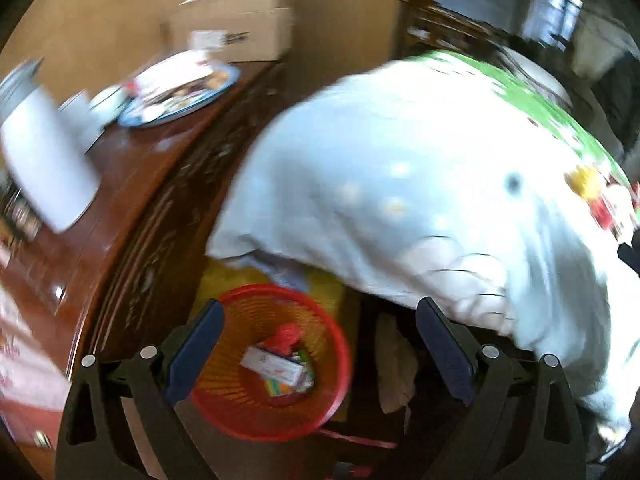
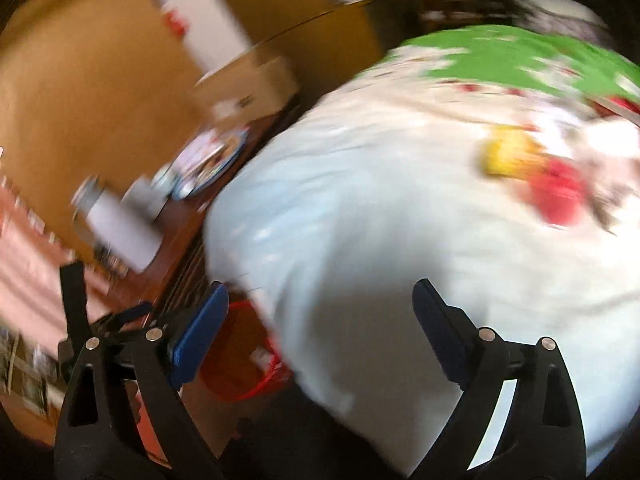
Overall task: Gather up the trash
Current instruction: 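Bring both tools back to the bed toward the yellow foam net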
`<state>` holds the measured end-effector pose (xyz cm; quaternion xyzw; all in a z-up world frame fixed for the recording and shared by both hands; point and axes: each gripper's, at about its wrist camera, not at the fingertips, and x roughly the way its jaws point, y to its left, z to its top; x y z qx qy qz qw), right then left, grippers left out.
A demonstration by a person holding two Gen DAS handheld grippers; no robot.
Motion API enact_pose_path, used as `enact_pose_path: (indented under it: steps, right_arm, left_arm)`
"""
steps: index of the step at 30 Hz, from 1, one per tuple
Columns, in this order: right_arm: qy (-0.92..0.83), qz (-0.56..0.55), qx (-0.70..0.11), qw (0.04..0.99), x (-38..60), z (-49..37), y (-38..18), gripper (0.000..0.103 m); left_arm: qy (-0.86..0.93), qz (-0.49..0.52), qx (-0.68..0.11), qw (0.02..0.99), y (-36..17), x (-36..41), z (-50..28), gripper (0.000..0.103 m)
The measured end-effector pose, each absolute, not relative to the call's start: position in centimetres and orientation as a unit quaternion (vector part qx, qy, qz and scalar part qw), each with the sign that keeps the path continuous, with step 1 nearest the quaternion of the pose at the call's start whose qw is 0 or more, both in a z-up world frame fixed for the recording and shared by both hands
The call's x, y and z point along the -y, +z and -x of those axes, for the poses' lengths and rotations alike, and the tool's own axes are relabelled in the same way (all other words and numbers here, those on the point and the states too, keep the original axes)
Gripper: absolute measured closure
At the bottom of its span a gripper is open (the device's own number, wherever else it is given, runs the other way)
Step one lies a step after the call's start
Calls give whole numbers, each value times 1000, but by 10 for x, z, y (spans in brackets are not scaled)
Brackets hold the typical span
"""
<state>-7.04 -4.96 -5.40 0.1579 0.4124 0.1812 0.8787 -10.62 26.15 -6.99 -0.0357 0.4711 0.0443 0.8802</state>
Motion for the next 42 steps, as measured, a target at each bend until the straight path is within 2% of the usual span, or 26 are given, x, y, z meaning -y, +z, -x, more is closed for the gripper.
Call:
enact_pose_path:
  steps: [8, 18, 25, 34, 42]
  right_arm:
    - [20, -155, -379, 912, 168, 85, -64, 13]
    - [-118, -113, -359, 919, 246, 88, -89, 13]
    - [-95, -188, -363, 908, 276, 86, -105, 13]
    - [-82, -194, -367, 906, 273, 84, -106, 7]
    - [-79, -201, -364, 906, 274, 85, -106, 7]
  left_arm:
    - [-35, -25, -481, 876, -67, -164, 63, 8]
    - [-114, -82, -459, 877, -53, -37, -9, 8]
    - [-135, -100, -453, 876, -54, 20, -56, 8]
    - [-132, -90, -464, 871, -65, 42, -92, 8]
    - [-52, -81, -481, 871, -74, -31, -87, 8]
